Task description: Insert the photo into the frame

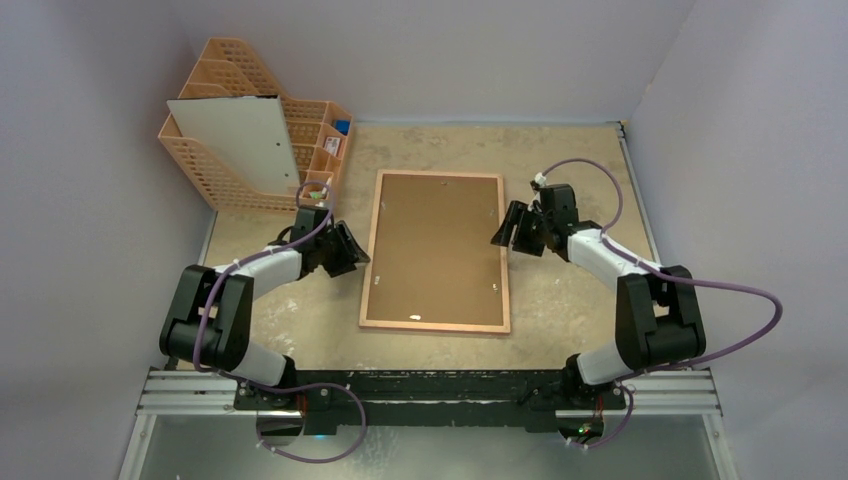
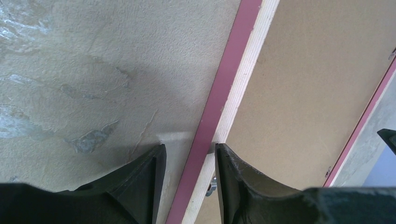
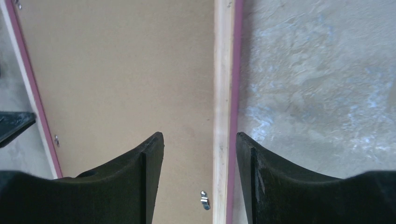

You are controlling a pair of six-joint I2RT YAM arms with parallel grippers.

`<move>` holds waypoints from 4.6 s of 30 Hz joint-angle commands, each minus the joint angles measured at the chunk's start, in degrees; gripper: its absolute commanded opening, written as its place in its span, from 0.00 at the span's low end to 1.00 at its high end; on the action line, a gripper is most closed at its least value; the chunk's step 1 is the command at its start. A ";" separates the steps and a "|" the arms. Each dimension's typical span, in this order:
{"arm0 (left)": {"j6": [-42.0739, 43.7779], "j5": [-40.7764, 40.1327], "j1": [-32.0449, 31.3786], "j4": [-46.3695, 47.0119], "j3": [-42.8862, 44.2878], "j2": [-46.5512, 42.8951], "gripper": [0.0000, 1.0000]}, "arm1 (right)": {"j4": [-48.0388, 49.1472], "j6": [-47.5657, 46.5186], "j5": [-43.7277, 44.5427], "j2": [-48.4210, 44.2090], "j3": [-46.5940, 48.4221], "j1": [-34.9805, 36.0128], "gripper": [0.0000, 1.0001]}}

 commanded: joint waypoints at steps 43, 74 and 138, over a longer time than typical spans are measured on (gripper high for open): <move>-1.27 4.39 -10.54 8.50 -5.89 0.59 0.02 | 19.73 29.62 1.33 17.11 5.63 34.83 0.27; -0.24 5.61 -10.63 8.53 -6.59 -0.10 0.02 | 10.25 34.38 12.17 18.56 11.68 38.96 0.28; -4.02 11.73 -10.63 13.09 -10.42 -1.12 0.11 | 27.06 50.44 20.19 5.29 -3.44 40.76 0.38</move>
